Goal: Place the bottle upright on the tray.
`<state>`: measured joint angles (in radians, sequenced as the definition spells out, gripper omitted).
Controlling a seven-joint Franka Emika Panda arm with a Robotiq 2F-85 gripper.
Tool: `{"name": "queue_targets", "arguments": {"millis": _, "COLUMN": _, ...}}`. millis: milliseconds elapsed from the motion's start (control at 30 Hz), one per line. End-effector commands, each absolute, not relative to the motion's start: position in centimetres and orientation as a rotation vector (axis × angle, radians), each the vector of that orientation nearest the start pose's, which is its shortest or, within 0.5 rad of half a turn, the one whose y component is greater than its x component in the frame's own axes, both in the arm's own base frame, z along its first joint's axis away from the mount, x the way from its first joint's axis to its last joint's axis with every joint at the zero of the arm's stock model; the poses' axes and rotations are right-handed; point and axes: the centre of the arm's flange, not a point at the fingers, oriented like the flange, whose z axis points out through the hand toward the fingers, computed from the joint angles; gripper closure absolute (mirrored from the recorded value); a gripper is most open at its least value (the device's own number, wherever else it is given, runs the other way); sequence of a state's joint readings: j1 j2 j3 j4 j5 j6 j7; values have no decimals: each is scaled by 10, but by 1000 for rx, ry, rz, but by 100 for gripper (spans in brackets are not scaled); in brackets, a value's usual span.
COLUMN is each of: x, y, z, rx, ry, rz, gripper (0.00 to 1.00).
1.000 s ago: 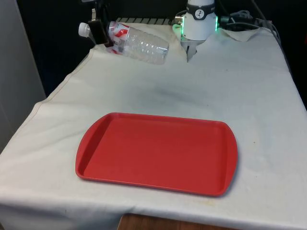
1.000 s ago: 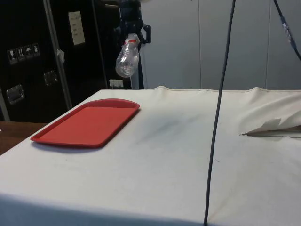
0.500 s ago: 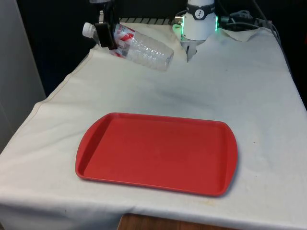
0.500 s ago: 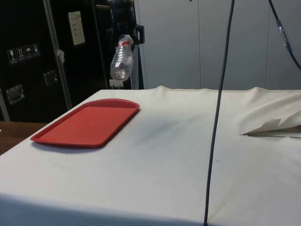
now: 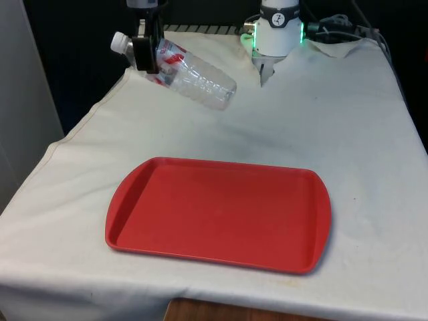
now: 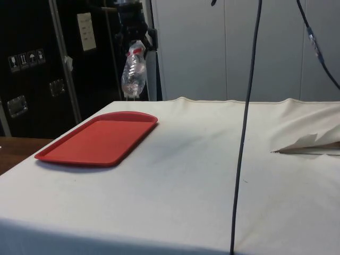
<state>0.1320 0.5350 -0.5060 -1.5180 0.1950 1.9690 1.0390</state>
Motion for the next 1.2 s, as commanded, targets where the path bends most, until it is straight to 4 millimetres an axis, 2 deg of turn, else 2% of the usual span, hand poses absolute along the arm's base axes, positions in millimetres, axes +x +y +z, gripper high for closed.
{"name": "queue_targets", "arguments": {"millis": 0, "x": 665, "y": -187, "z": 380, "rx": -2425, "ry": 2120, "rz": -39, "gripper": 93}}
{"name": "queue_targets", "arguments": {"millis": 433, "x": 675, "y": -180, "z": 382, "rx": -2475, "ry": 2184, "rz": -144, "gripper": 93}}
{"name": "queue_targets", "arguments": {"millis": 800, "x": 680, "y": -174, "z": 378, "rx": -2512, "ry": 2168, "rz": -145, "gripper": 93}}
{"name": "queue_targets", "arguments": {"millis": 1167, "x": 699, "y": -164, "z": 378, "rx": -2519, "ry": 2206, "rz": -234, "gripper": 93}}
